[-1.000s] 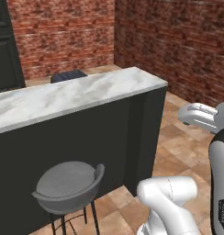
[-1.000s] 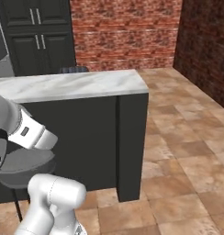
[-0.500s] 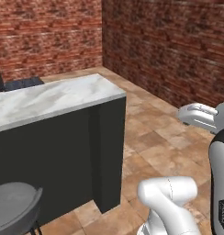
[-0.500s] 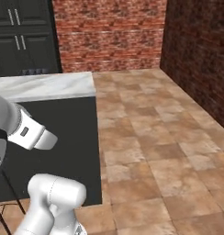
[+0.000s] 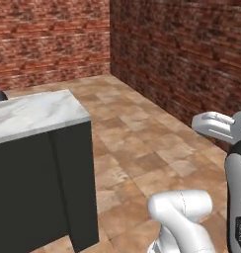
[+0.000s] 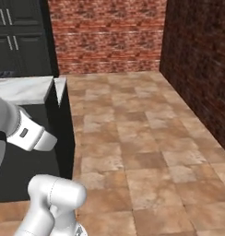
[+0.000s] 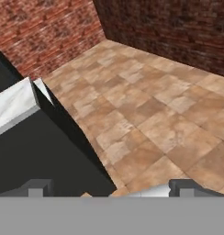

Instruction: Place the cold items (cucumber and squash) from the fridge in one tupperware on the dining counter. Place the warm items (kebab skewer and hot dog) in the stove area in another tupperware.

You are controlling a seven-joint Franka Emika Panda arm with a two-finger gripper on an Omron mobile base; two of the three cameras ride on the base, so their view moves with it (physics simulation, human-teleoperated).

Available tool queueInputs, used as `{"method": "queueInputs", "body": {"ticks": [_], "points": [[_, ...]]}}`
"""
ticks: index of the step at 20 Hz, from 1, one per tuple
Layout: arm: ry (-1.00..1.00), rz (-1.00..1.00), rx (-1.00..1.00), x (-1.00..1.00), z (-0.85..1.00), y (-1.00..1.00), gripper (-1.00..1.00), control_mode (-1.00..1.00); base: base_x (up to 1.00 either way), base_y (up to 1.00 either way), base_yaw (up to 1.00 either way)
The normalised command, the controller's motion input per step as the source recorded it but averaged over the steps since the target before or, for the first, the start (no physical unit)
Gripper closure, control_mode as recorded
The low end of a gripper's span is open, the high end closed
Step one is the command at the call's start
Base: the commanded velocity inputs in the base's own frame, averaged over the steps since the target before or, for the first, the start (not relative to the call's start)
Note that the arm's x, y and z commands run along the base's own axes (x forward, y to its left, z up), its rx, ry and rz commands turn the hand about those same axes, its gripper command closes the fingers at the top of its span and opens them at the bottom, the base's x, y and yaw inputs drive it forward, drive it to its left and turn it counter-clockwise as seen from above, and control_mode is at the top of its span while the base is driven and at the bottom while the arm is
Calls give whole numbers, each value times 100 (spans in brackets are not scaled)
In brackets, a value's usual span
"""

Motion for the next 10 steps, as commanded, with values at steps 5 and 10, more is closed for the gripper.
{"method": "queueInputs", "body": {"ticks": [5,10], "points": [[0,0,0,0,0,0,-100,100,98,-88,29],[0,0,0,0,0,0,-100,100,91,-91,29]]}}
